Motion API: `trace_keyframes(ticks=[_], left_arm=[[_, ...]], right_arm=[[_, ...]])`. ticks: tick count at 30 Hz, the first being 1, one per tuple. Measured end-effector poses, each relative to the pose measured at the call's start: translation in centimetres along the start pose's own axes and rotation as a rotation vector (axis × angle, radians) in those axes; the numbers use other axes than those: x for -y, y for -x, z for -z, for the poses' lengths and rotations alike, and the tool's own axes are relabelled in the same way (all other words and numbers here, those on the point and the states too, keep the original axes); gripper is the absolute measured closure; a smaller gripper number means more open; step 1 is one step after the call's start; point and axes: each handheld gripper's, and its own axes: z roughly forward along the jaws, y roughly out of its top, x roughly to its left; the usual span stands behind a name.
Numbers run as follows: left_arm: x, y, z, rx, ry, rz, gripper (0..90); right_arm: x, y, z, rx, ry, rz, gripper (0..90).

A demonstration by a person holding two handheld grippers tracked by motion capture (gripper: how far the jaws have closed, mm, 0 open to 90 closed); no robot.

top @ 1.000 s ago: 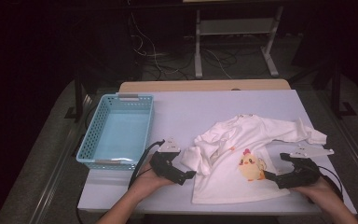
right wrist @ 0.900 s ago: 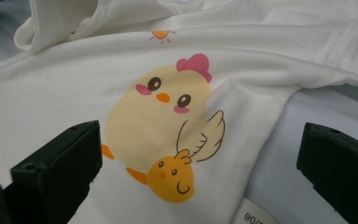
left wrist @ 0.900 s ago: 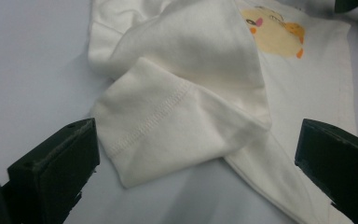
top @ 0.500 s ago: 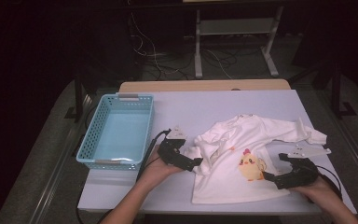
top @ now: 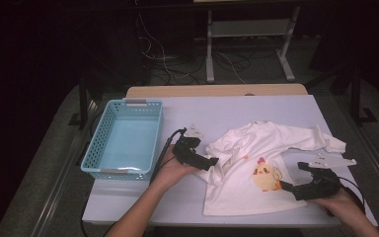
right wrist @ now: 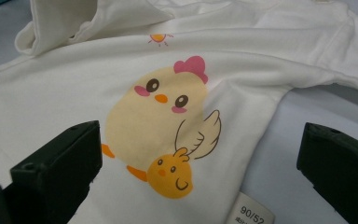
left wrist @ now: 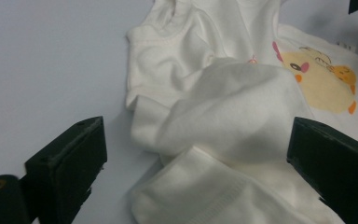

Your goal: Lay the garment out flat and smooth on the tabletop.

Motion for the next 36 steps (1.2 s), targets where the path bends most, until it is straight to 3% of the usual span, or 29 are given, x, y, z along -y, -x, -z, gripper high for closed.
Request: trace_keyframes(ticks=[12,16,20,27,36], left_arm=[[-2.1,-1.4,-1.3,0.005,0.009,0.023,24.3],[-2.8,-2.0,-2.3,-0.023,0.007,0.025,33.5],[-3.2,-2.6,-3.4,-0.019,-0.01,0.045,40.6],[-3.4,-3.6,-5.0,-0.021,-0.051,0.045,52.5],[-2.7,-4.1,-6.5,-0.023,-0.097,0.049,59.3]], right_arm=[[0.2,-0.3,0.0,-0.004,-0.008,0.018,0.0],[0.1,-0.4,-0.1,-0.008,-0.015,0.026,0.0],[0.1,-0.4,-0.3,-0.013,-0.018,0.028,0.0],[0.2,-0.4,-0.3,-0.015,-0.022,0.035,0.0],[0.2,-0.2,-0.5,-0.02,-0.026,0.034,0.0]])
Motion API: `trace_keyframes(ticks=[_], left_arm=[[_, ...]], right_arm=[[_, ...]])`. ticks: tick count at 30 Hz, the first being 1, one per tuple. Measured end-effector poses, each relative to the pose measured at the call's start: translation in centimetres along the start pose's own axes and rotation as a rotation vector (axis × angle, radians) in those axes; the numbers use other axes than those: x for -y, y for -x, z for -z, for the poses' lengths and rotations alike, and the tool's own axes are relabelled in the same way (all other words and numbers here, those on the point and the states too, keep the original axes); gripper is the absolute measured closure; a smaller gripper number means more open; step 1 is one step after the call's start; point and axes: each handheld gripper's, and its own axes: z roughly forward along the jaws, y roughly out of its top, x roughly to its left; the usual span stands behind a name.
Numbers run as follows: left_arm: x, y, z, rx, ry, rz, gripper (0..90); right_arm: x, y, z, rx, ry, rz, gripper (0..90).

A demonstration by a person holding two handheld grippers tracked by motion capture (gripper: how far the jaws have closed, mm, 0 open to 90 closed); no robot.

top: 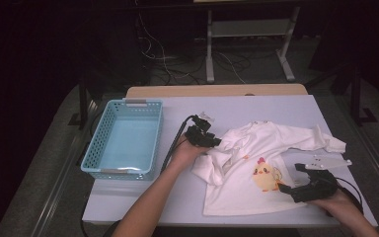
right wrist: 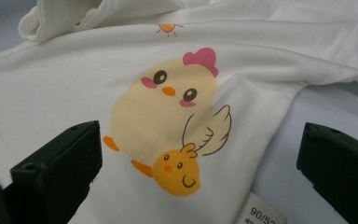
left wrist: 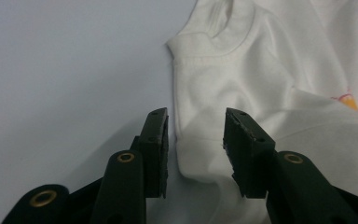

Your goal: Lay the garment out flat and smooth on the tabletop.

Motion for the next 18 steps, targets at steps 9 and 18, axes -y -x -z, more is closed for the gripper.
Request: trace_keyframes(ticks=[9,18], left_arm=[[0.07,-0.1,-1.02,0.001,-0.019,-0.007,65.7],[0.07,0.24,-1.09,0.012,-0.03,-0.034,77.8]], right_arm=[[0.02,0.01,-0.17,0.001,-0.009,0.003,0.0],[0.08,0.08,-0.24,0.003,-0.015,0.004,0.0]])
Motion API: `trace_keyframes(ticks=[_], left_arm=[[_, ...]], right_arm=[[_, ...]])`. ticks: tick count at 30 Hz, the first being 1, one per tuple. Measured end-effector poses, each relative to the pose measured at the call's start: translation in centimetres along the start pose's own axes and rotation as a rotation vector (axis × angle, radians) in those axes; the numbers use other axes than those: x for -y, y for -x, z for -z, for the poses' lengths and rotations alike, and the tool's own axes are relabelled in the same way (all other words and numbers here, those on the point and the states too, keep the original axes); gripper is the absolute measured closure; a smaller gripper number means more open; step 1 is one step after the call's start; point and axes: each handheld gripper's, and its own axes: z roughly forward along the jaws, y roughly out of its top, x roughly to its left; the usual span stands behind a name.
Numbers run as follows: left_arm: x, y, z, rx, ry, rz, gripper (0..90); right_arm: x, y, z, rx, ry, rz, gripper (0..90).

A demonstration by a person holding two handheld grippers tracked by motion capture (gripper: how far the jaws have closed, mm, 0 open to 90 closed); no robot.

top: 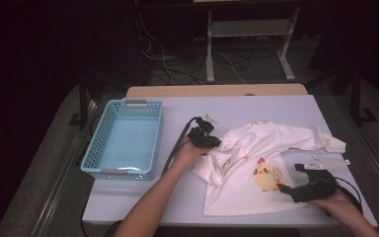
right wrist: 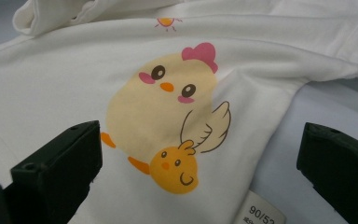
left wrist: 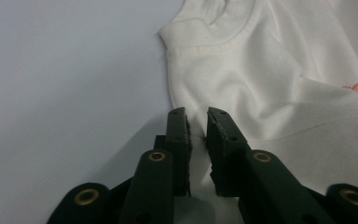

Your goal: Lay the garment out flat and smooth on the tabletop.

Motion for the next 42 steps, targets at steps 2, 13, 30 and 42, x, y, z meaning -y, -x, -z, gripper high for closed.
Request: trace_keyframes(ticks=[2,13,30,42], left_arm=[[0.0,0.0,-0.1,0.007,0.0,0.001,80.2],[-0.3,0.2,-0.1,-0.007,-0.011,-0.024,83.8],[-1.6,-1.8,0.5,-0.048,0.034,0.008,83.8],[-2.9,-3.8,0.4,-0.086,0.06,0.041,83.9]], right_arm=[[0.0,0.0,0.0,0.001,0.0,0.002,0.0],[0.1,0.1,0.0,0.005,-0.004,0.001,0.1],[0.2,0.2,0.0,0.013,-0.007,0.006,0.1],[0.3,0.3,0.0,0.014,-0.01,-0.001,0.1]])
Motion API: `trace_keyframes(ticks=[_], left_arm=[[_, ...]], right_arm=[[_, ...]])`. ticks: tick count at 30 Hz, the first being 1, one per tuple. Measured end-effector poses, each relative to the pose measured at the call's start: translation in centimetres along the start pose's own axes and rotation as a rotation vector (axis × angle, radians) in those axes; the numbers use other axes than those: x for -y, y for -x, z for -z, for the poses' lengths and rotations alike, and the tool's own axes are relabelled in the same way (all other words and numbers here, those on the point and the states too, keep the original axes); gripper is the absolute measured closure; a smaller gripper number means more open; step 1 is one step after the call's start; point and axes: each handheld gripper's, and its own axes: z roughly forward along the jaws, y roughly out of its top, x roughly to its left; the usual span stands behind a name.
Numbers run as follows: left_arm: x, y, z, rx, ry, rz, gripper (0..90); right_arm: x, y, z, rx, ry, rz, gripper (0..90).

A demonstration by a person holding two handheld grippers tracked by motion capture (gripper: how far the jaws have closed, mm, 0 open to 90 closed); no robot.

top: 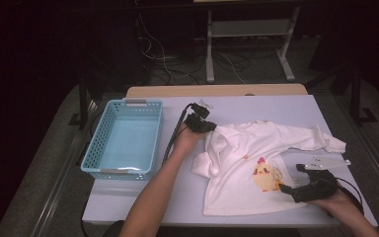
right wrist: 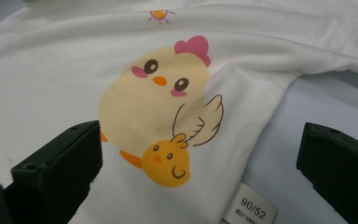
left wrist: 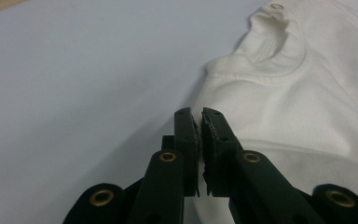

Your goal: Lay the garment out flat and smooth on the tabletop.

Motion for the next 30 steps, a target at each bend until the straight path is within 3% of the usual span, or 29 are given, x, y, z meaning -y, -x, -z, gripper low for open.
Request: trace_keyframes(ticks=[12,30], left_arm=[[-0.6,-1.5,-0.9,-0.038,-0.006,0.01,83.9],[0.3,-4.1,-1.1,-0.098,-0.022,0.07,84.1]], right_arm=[[0.1,0.1,0.0,0.0,-0.002,-0.001,0.1],[0.1,0.2,0.0,0.005,-0.006,-0.003,0.1]])
